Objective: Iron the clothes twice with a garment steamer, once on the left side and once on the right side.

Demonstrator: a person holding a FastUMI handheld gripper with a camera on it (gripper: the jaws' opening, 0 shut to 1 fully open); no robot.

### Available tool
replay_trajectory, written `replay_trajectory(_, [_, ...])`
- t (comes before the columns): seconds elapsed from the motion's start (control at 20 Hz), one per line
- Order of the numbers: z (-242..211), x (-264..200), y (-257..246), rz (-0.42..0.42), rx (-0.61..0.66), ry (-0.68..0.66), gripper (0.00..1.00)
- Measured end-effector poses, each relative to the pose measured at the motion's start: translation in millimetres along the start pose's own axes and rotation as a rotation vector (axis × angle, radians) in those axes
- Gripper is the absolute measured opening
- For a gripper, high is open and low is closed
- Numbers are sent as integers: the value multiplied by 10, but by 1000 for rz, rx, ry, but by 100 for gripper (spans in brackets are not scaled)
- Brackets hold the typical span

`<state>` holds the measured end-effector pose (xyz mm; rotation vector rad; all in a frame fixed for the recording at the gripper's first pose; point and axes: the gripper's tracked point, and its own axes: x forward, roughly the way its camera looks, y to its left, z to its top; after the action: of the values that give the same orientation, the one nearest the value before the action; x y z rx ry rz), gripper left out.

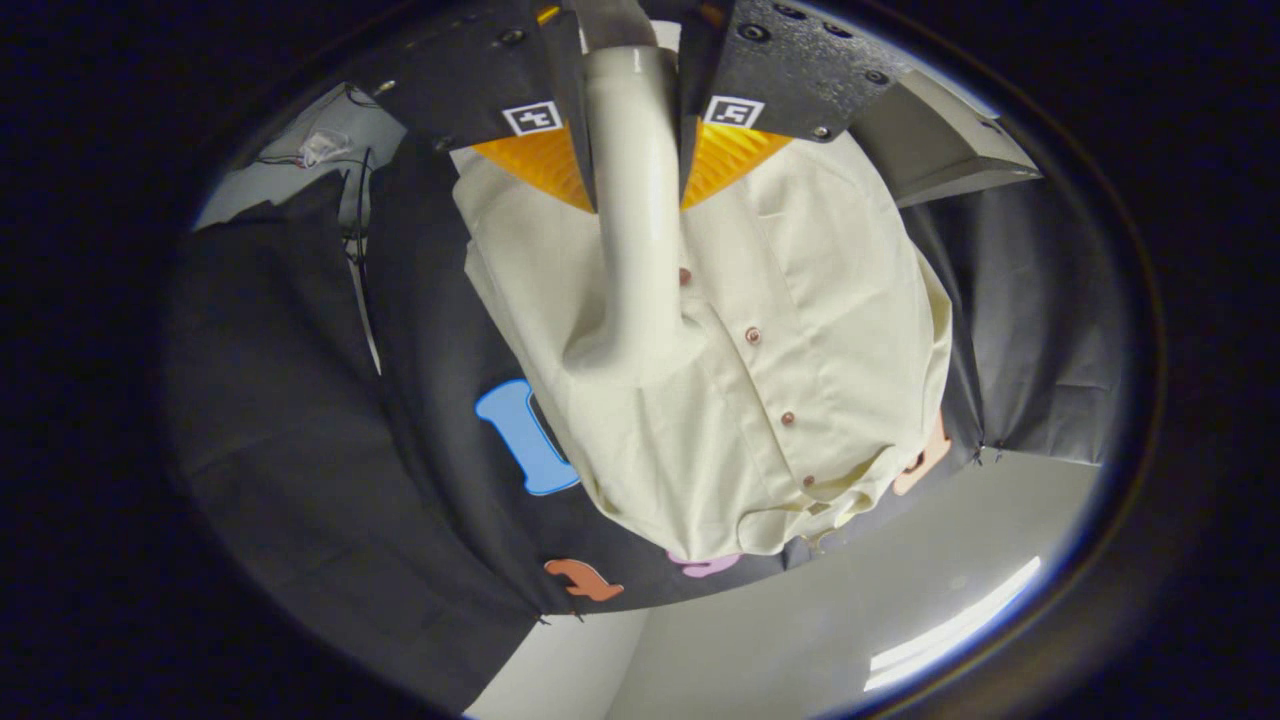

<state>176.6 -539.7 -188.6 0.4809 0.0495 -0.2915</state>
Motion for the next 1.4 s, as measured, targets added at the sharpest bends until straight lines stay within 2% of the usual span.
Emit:
replay_trajectory(0.55, [-736, -307, -339, -66, 125, 80, 37])
replay_trajectory(0.8, [-817, -509, -274, -74, 173, 87, 37])
replay_trajectory(1.05, [-768, -849, 139, -31, 160, 90, 37])
replay_trajectory(1.2, [-673, -1126, 635, 29, 142, 78, 36])
replay_trajectory(1.4, [-467, -1441, 1335, 77, 54, 43, 36])
